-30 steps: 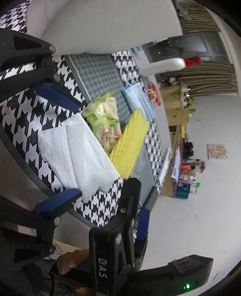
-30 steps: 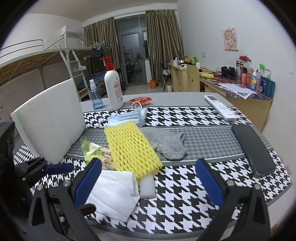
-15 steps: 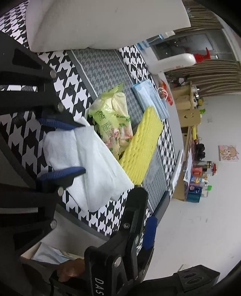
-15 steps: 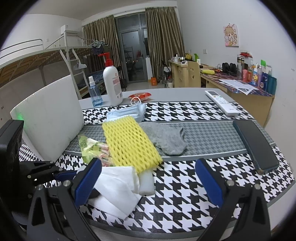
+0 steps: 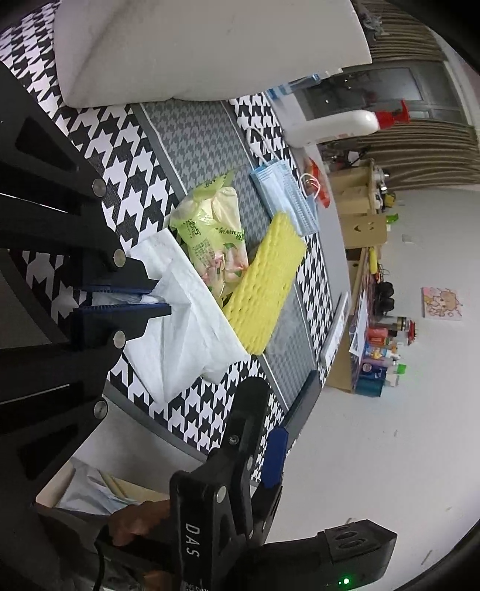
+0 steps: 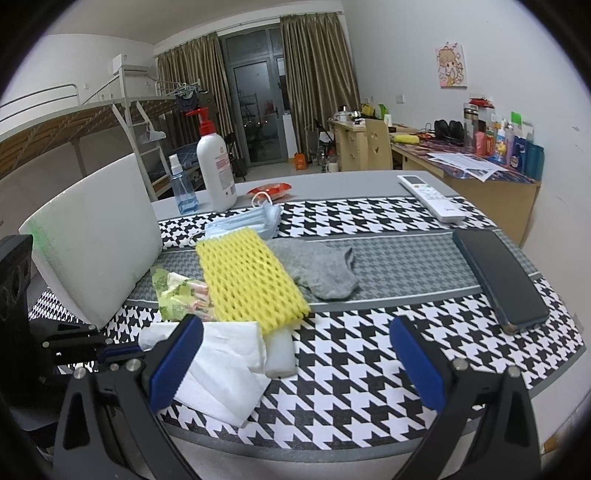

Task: Organize soft objects
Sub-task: 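Grasp the yellow foam net with the right gripper while the left gripper lifts the tissue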

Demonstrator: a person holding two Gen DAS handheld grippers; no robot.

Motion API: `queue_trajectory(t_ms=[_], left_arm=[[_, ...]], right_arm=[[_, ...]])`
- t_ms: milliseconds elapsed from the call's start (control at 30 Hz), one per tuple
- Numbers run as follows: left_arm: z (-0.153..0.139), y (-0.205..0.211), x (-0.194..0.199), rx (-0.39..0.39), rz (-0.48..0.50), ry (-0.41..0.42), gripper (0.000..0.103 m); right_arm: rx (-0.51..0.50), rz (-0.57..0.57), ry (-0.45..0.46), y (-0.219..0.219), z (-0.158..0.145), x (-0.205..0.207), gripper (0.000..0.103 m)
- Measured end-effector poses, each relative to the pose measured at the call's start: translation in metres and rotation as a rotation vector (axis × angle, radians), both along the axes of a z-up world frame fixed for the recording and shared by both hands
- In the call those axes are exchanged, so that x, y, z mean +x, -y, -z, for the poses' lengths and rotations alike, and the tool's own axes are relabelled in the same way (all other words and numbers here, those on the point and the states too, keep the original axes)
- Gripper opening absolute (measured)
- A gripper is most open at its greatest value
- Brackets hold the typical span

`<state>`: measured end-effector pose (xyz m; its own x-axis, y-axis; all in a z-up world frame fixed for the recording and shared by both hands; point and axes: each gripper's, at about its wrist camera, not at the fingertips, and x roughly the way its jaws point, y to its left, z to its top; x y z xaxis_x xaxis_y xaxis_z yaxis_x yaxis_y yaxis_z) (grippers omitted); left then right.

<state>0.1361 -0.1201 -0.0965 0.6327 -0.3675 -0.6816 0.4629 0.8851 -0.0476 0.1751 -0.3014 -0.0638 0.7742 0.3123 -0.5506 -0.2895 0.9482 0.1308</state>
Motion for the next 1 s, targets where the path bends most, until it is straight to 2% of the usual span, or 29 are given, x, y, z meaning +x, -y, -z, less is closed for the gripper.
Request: queue_trajectory(t_ms=[400, 767, 800, 933, 1000], left_arm=[[-0.012, -0.03, -0.019, -0.015, -0.062, 0.044, 0.004], [-0.005, -0.055, -0.023, -0.014, -0.143, 0.01, 0.005], [-0.005, -0.055, -0.022, -0.013, -0.142, 0.009, 0.005], [-0.005, -0.056, -0.02, -0.018, -0.134, 0.006, 0.006], [-0.005, -0.056, -0.02, -0.019, -0.128, 0.009, 0.011]], right_arm=[[-0.013, -0.051, 0.004, -0.018, -0.002, 0.002, 0.102], [-0.054, -0.095, -0.017, -0.04, 0.0, 0.014, 0.102], [-0.064, -0.094, -0.017, -0.042, 0.0, 0.016, 0.101], [-0.088, -0.101, -0.063, -0.047, 0.005, 0.028, 0.085], [-0.096, -0.098, -0.082, -0.048, 0.009, 0.034, 0.083]])
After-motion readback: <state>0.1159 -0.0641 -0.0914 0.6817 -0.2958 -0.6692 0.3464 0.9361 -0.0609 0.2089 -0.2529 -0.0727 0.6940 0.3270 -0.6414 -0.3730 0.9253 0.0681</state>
